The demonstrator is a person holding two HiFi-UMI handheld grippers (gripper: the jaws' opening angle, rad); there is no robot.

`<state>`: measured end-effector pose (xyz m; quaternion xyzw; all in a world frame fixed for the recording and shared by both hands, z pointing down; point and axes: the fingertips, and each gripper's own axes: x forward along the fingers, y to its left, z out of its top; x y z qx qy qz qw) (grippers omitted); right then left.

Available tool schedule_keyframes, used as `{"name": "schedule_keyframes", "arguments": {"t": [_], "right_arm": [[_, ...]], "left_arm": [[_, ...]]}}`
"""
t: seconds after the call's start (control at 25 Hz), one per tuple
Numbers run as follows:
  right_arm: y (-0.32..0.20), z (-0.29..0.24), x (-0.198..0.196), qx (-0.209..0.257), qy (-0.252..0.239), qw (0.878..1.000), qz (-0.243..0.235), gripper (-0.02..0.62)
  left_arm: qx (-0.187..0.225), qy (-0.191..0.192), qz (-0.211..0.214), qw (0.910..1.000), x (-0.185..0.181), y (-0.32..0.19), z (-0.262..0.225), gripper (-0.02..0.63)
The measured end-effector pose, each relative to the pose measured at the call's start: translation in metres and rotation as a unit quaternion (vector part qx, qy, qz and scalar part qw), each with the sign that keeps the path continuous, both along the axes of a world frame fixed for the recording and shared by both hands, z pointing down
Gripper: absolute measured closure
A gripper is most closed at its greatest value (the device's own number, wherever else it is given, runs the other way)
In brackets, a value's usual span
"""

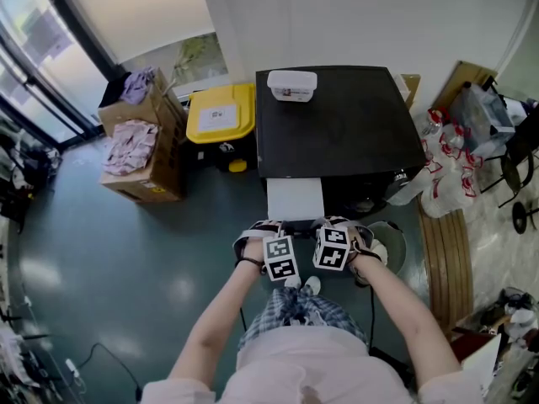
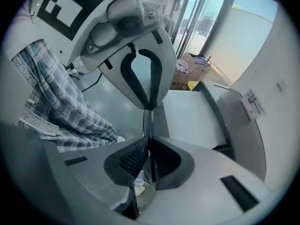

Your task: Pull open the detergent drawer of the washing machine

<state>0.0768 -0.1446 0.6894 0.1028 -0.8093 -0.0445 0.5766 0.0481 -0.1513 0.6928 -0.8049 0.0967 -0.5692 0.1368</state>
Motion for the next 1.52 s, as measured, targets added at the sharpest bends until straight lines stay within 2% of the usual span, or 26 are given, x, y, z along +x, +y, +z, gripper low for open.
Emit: {"name": "schedule_keyframes", "arguments": {"t": [0.88, 1.52], "right_arm": [[0.037, -0.002, -0.005, -0.042, -0.016, 0.999, -0.023, 0.549], [0.048, 0.003, -0.004, -0.055, -0.031, 0.998, -0.018, 0.549]], "left_arm": [[-0.037, 0.008, 0.028, 0.9989, -0.005, 0.037, -0.001, 0.552], [-0.052, 0.013, 0.034, 0.998, -0.006, 0.049, 0.002, 0.552]]}}
